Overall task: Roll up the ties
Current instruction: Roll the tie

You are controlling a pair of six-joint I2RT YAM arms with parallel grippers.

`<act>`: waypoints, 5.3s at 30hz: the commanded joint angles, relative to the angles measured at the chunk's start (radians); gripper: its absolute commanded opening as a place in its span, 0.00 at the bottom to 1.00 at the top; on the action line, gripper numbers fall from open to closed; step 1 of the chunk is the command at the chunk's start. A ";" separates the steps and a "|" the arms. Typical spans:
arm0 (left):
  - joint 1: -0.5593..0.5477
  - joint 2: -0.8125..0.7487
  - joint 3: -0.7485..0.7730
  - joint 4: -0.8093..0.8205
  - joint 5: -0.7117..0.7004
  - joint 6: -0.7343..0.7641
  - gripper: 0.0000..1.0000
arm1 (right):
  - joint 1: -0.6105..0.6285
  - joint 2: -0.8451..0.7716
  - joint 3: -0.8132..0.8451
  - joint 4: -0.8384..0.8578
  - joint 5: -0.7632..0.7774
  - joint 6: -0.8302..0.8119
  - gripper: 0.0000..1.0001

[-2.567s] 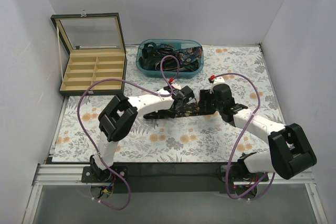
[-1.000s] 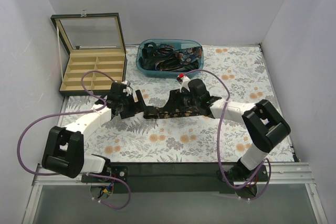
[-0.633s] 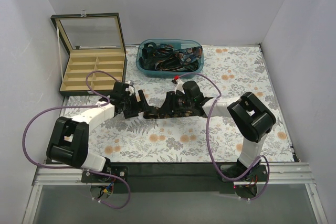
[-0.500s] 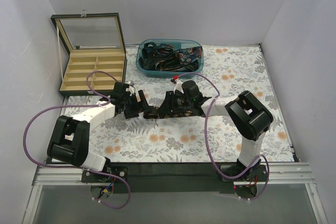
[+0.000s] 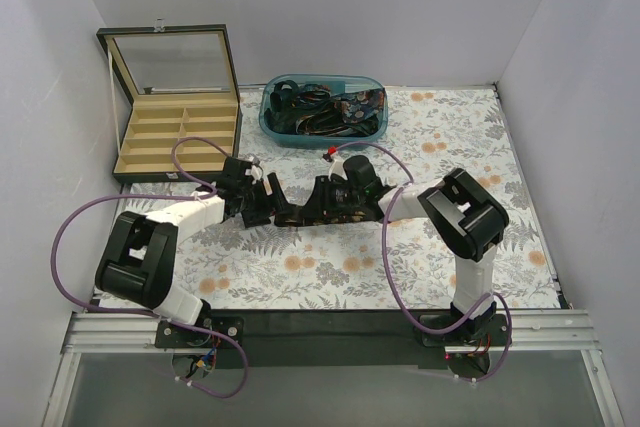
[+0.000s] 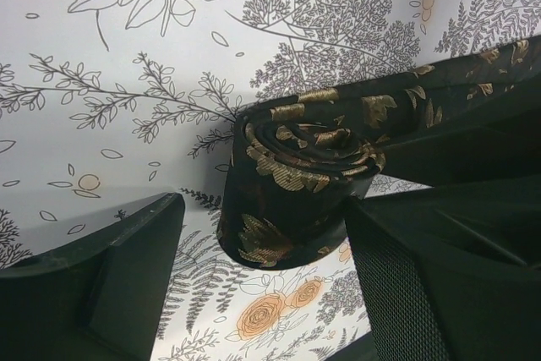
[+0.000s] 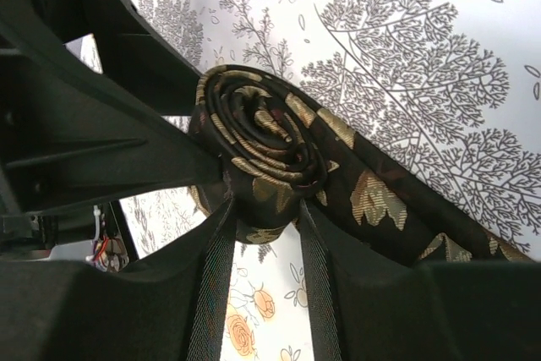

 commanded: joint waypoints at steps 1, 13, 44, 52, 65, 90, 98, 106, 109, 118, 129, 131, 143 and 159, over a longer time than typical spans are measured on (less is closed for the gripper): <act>-0.008 -0.007 0.016 0.017 -0.002 -0.005 0.70 | -0.008 0.018 0.030 0.044 -0.018 0.001 0.36; -0.017 -0.003 0.010 0.061 0.022 0.020 0.71 | -0.046 0.070 0.050 0.046 -0.095 -0.002 0.31; -0.017 0.114 0.075 0.041 0.081 0.158 0.61 | -0.077 0.090 0.090 0.043 -0.143 0.001 0.30; -0.021 0.148 0.081 0.038 0.133 0.152 0.56 | -0.085 0.035 0.068 0.030 -0.133 -0.060 0.31; -0.041 0.085 0.111 -0.035 0.069 0.123 0.78 | -0.069 -0.192 0.160 -0.457 0.092 -0.703 0.78; 0.199 -0.216 0.070 -0.140 -0.251 0.182 0.98 | 0.147 0.096 0.508 -0.767 0.032 -1.241 0.98; 0.216 -0.217 0.065 -0.135 -0.238 0.178 0.98 | 0.164 0.167 0.553 -0.787 0.039 -1.278 0.78; 0.221 -0.216 0.065 -0.134 -0.228 0.179 0.98 | 0.170 0.201 0.559 -0.792 0.040 -1.291 0.48; 0.221 -0.220 0.061 -0.129 -0.223 0.184 0.98 | 0.176 0.196 0.542 -0.793 0.032 -1.292 0.40; 0.222 -0.246 0.038 -0.097 -0.117 0.208 0.98 | 0.185 0.147 0.507 -0.792 0.017 -1.292 0.49; 0.221 -0.305 -0.057 -0.046 0.073 0.153 0.94 | 0.123 -0.058 0.502 -0.794 -0.037 -1.085 0.76; 0.215 -0.309 -0.071 -0.037 0.098 0.135 0.94 | 0.083 -0.077 0.488 -0.768 -0.020 -0.935 0.77; 0.065 -0.274 -0.111 0.053 0.020 0.029 0.89 | -0.011 -0.174 0.198 -0.378 -0.018 -0.257 0.59; -0.032 -0.151 -0.096 0.099 -0.105 -0.037 0.68 | -0.011 -0.054 0.140 -0.238 -0.035 -0.135 0.45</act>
